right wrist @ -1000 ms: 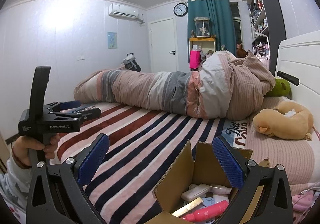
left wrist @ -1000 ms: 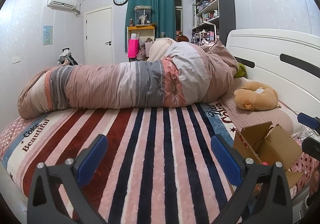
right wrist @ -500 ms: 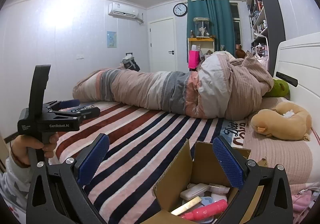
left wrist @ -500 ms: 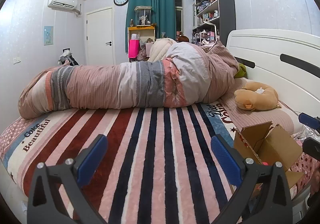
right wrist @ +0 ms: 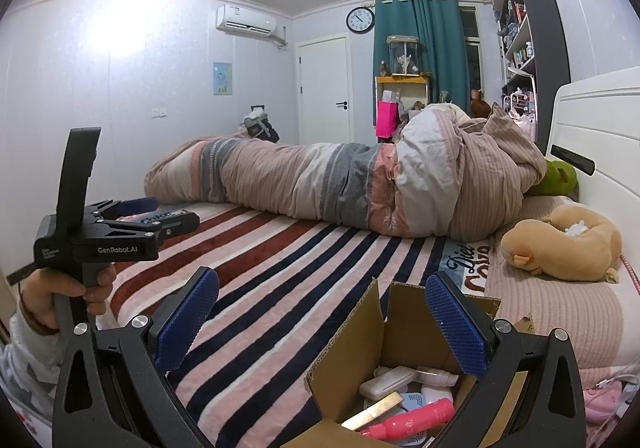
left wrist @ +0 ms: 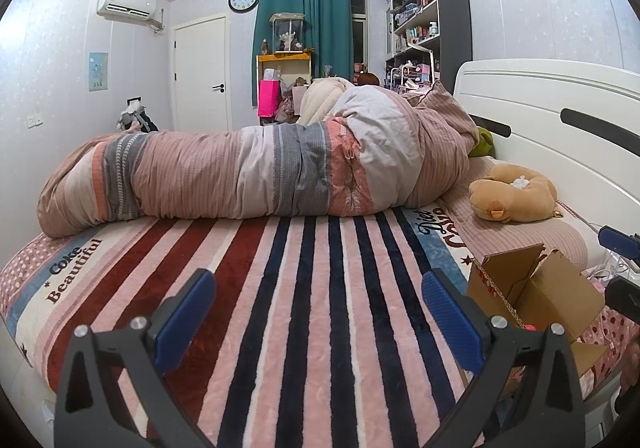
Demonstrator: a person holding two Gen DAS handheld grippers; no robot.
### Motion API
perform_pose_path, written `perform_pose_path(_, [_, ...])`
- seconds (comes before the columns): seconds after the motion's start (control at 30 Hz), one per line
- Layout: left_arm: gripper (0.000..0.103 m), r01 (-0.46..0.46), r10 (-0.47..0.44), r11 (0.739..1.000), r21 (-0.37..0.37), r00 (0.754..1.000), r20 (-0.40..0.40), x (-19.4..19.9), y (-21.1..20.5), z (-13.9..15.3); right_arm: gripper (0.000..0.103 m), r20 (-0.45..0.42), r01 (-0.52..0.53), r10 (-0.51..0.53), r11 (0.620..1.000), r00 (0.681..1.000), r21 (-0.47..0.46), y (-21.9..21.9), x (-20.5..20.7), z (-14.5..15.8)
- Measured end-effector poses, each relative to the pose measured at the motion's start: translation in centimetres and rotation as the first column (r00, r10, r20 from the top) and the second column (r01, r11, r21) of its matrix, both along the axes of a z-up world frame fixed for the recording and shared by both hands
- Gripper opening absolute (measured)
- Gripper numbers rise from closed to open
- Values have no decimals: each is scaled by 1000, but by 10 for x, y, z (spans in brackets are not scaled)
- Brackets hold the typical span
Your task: Organize rigid objects
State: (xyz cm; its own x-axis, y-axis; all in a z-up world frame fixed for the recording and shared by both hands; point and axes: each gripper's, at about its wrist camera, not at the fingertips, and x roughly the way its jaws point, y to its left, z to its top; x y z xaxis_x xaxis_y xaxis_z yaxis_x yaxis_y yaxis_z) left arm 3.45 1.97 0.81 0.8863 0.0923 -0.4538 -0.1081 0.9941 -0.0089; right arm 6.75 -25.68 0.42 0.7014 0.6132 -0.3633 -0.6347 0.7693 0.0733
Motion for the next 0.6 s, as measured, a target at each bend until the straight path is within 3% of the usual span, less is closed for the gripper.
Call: perform_pose_path(0.6, [102,1,-1,1000,1,1000,1,-2,-2,1,103,-1,-7,7,1000,1000,-2,-3,4,-1])
